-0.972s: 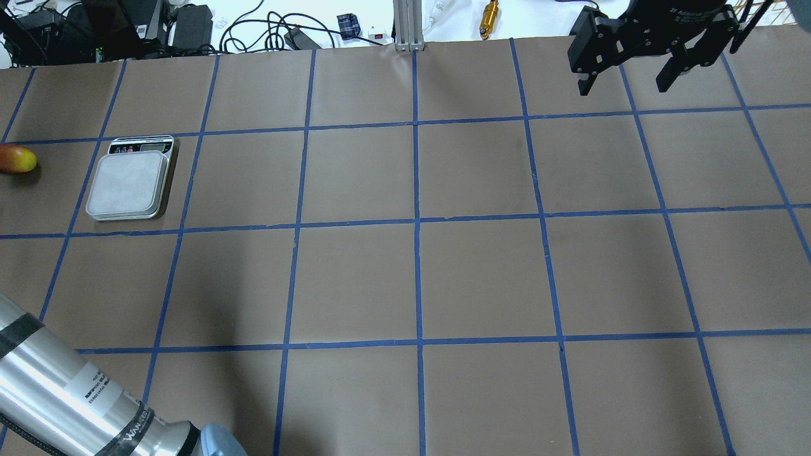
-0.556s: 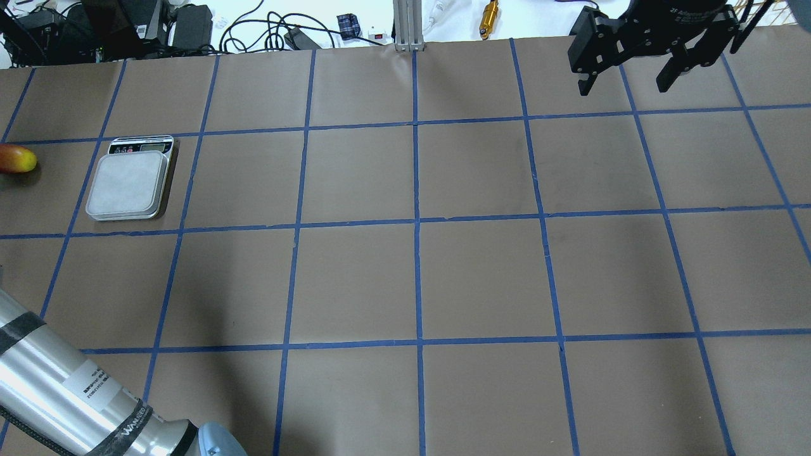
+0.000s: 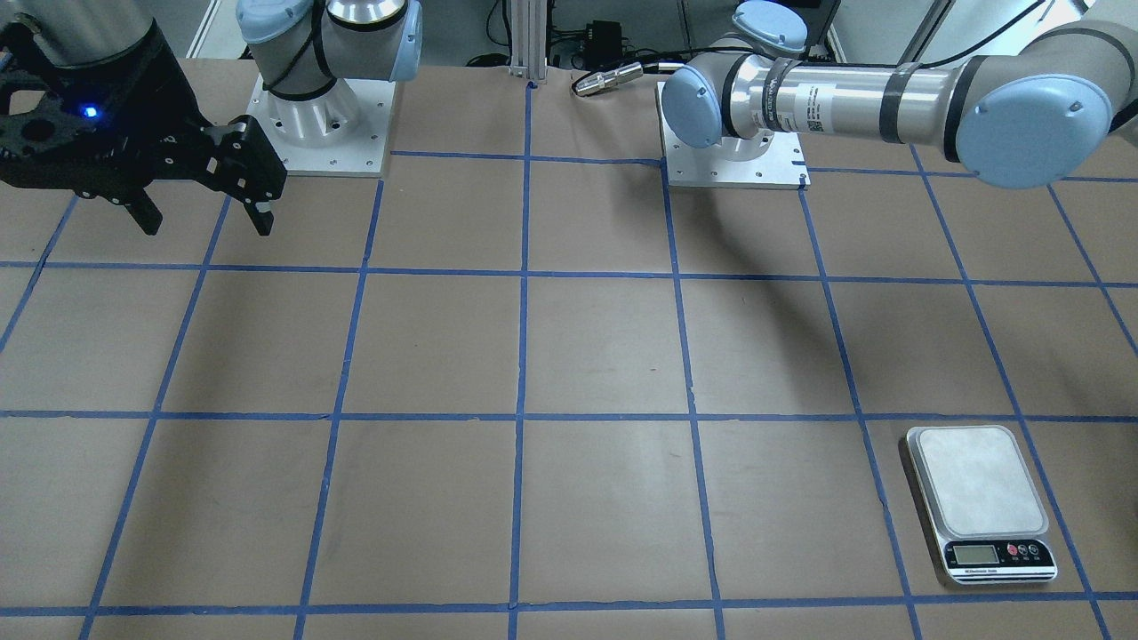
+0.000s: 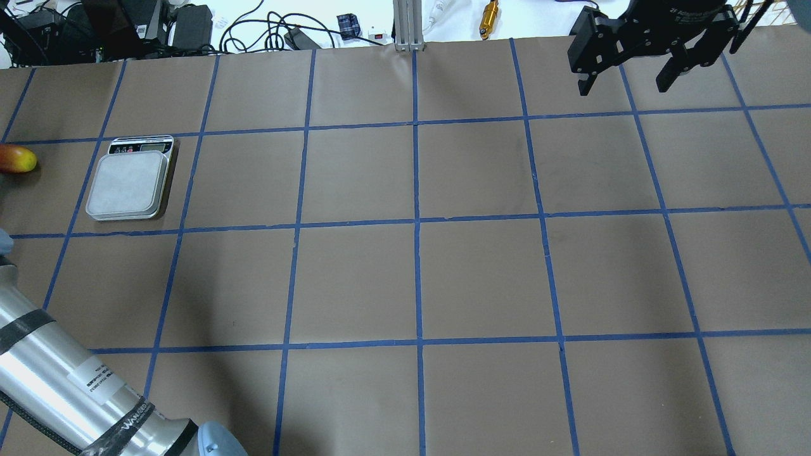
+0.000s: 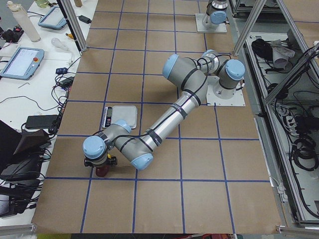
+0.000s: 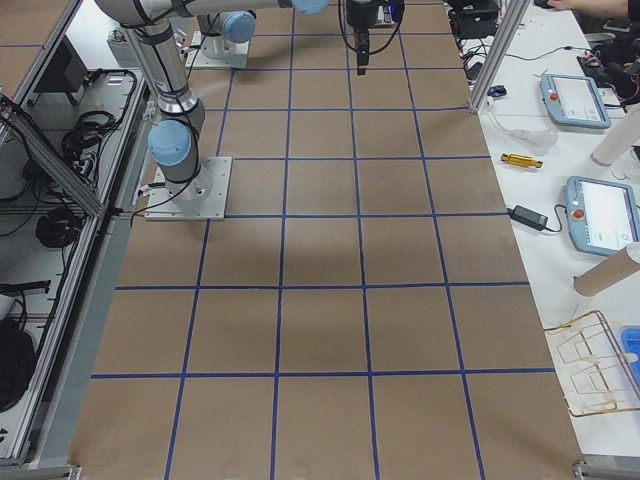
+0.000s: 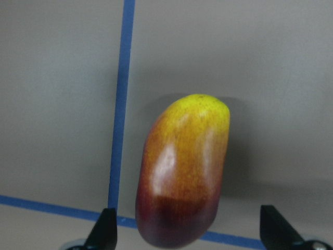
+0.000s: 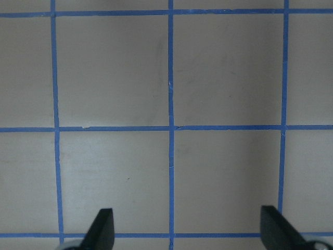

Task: Weigh mango
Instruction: 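Close the left gripper on the mango and lift it off the table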

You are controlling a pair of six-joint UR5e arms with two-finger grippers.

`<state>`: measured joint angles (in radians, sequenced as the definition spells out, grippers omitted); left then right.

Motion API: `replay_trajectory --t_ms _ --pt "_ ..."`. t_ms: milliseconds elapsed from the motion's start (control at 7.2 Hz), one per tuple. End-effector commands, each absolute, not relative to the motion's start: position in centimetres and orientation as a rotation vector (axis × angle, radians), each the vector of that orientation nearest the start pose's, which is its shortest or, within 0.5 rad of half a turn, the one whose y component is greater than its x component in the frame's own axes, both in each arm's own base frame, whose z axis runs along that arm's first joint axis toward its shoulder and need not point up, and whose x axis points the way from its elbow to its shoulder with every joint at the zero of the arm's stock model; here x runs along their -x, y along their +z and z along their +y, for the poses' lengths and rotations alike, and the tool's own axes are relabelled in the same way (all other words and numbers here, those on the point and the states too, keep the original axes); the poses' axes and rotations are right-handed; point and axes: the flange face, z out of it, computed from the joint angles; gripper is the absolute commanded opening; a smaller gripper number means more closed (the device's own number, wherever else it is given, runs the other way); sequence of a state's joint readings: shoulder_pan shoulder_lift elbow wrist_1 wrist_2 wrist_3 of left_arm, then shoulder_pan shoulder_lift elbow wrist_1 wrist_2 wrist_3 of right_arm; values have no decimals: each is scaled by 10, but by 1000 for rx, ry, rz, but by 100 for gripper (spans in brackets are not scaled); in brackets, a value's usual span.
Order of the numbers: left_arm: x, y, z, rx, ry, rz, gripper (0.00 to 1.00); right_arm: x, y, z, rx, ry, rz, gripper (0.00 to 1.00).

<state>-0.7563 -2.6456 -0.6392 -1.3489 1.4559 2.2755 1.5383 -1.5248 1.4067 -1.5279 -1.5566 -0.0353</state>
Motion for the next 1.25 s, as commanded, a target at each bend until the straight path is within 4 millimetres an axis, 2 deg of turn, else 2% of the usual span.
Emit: replay_trajectory --t_ms 0,694,972,1111 --pt "-534 197 -703 -2066 -184 2289 96 -118 541 -520 6 -118 3128 100" --pt "-536 172 -705 -2080 -186 2277 96 -118 541 -520 6 -118 3128 100" --pt "-536 168 -705 -2083 -186 2281 96 -118 541 -520 6 -118 3128 100" --pt "-536 168 -705 -2083 -186 2281 83 -118 542 -519 6 -121 3128 100"
